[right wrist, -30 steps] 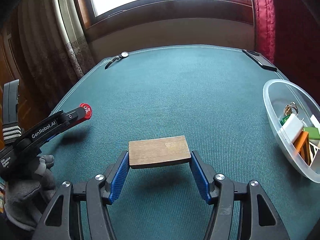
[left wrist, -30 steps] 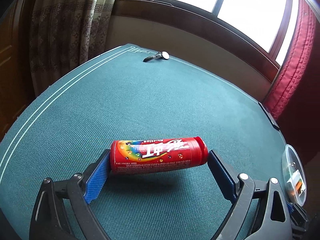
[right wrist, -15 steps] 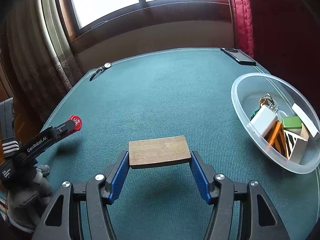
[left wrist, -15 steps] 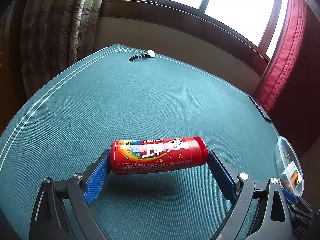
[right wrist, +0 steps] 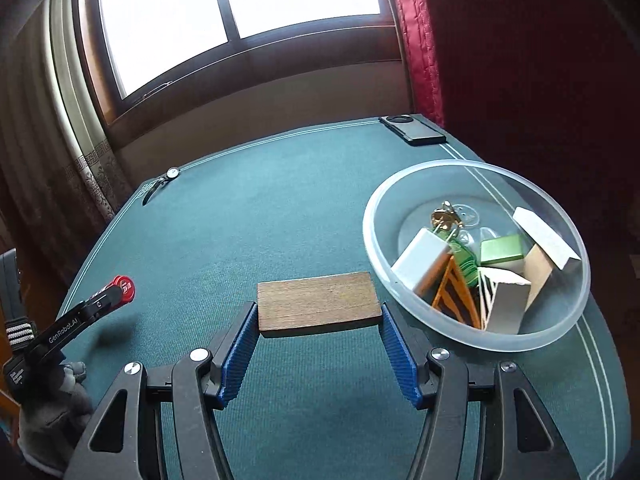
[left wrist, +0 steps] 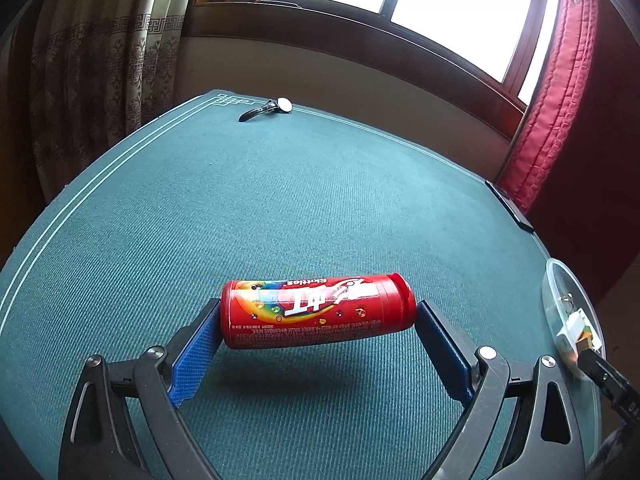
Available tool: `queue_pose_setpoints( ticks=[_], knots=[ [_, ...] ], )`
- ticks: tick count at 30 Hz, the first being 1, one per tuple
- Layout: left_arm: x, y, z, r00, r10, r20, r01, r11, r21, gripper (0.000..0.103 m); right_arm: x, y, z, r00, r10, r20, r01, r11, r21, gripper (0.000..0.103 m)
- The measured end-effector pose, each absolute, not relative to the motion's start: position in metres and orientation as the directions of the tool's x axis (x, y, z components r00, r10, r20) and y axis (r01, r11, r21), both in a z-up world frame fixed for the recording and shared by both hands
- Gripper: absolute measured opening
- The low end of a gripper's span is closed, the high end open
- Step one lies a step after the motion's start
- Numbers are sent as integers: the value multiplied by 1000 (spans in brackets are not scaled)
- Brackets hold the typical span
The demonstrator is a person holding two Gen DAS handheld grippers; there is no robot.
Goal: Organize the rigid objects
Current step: 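Carry the wooden block into the clear bowl and open the right gripper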
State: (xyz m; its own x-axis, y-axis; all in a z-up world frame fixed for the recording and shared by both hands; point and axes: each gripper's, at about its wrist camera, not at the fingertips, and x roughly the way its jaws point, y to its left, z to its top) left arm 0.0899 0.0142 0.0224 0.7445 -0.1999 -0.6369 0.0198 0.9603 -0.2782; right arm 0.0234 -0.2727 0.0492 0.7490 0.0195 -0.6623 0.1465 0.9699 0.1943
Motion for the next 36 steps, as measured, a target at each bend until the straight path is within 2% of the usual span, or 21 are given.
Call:
queue_pose_setpoints(
  ticks=[16, 27, 28, 31, 36],
  knots=[
    [88, 3, 20, 731, -208, -649, 49, 966, -255, 94, 1, -361, 63, 763, -191, -617, 382, 904, 193, 64],
    [87, 1, 19, 729, -209, -652, 52, 966, -252, 94, 0, -384, 58, 745, -234, -624, 442, 874, 200, 64],
    [87, 1, 19, 729, -209, -652, 51, 966, -251, 94, 0, -386, 57, 745, -237, -624, 448, 870, 205, 65],
    [87, 2, 18, 728, -208, -653, 49, 966, -253, 94, -1, -392, 55, 744, -240, -624, 462, 859, 220, 79],
    [88, 2, 18, 727, -209, -655, 48, 966, -254, 94, -5, -399, 57, 741, -260, -619, 483, 847, 222, 79]
  ],
)
